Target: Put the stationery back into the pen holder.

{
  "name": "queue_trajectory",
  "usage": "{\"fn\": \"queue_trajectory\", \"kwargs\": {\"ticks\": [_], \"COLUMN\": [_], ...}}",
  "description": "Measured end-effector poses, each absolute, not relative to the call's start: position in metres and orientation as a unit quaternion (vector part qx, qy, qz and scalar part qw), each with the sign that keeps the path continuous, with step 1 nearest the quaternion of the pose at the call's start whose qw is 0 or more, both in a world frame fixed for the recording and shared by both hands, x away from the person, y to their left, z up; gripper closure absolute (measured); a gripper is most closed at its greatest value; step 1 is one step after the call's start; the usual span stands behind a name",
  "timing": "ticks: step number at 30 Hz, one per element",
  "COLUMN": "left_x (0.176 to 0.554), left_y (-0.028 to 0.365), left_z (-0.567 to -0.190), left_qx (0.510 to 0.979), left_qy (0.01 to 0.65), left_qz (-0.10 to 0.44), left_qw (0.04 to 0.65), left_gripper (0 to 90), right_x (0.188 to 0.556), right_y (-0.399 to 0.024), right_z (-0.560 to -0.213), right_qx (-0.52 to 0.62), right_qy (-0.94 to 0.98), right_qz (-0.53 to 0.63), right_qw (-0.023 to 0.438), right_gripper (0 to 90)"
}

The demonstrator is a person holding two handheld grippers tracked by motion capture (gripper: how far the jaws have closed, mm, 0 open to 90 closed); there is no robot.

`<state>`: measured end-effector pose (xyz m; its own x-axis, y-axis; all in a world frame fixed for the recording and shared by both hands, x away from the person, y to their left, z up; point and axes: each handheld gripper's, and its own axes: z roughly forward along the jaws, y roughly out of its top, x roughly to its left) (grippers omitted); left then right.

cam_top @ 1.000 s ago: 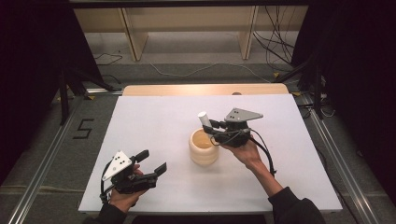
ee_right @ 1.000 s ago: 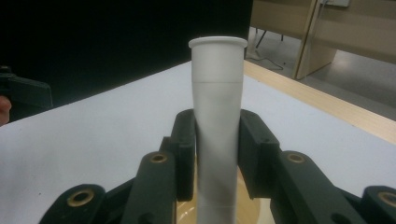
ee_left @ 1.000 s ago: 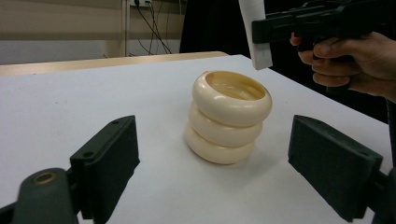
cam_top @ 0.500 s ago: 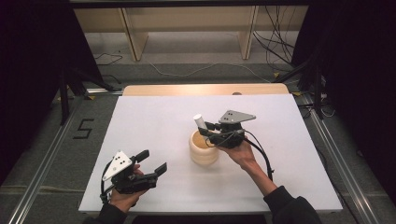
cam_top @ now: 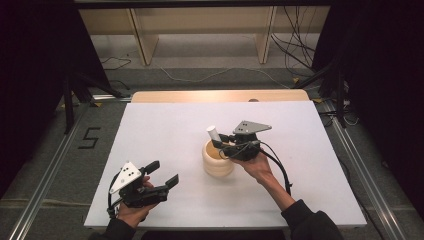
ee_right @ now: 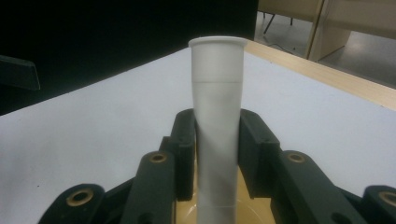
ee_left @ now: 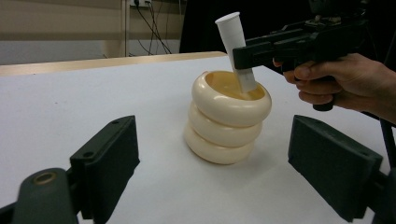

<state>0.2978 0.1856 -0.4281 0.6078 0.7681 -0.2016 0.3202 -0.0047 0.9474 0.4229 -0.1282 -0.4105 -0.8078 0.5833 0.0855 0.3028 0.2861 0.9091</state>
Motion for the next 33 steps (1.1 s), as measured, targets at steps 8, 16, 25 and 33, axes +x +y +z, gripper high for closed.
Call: {"fn": "queue_trajectory", "kwargs": {"ticks": [8, 16, 25, 33], "left_x": [0.2977, 0.2977, 0.2978, 0.2979], "left_y": [0.1858, 0.1858, 0.1857, 0.1855], "left_z": [-0.4279, -0.4279, -0.4279, -0.4279], "left_qx": [0.682, 0.681, 0.682, 0.682], "left_qy": [0.399, 0.399, 0.399, 0.399], "left_qz": [0.192, 0.192, 0.192, 0.192], "left_qw": [0.583, 0.583, 0.582, 0.582], "left_gripper": [15.5, 15.5, 15.5, 15.5], "right_x": [0.4223, 0.4213, 0.4203, 0.4171], "right_y": [-0.1274, -0.1272, -0.1298, -0.1305], "right_z": [-0.4138, -0.4158, -0.4116, -0.4073], "right_qx": [0.284, 0.287, 0.298, 0.298], "right_qy": [0.795, 0.803, 0.804, 0.806], "right_qz": [0.520, 0.507, 0.498, 0.494], "right_qw": [0.131, 0.130, 0.131, 0.131], "right_gripper": [68.9, 68.4, 35.3, 24.4]}}
